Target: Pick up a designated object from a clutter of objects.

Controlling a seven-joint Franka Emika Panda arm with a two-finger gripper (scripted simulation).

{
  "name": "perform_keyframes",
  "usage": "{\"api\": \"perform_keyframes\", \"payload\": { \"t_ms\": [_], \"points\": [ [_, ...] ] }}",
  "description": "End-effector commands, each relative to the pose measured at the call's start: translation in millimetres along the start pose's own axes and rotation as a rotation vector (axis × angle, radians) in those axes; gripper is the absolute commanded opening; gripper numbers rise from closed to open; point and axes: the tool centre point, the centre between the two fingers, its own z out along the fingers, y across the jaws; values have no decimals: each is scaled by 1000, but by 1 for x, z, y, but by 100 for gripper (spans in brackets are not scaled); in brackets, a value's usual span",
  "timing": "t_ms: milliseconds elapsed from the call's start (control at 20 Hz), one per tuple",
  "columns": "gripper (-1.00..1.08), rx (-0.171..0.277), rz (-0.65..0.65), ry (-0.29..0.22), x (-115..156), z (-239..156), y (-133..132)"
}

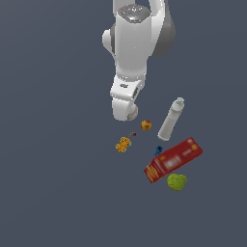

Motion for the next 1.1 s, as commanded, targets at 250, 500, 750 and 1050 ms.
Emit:
{"api": "perform_keyframes", "payload": {
  "t_ms": [250,500,750,1050],
  "points": [
    [-100,-1,-1,4,-5,-56,-31],
    [-100,-1,-1,4,-9,-84,-46],
    [-100,-1,0,4,-11,-102,-55],
    [-100,-1,1,2,-11,-108,-56]
  ]
}}
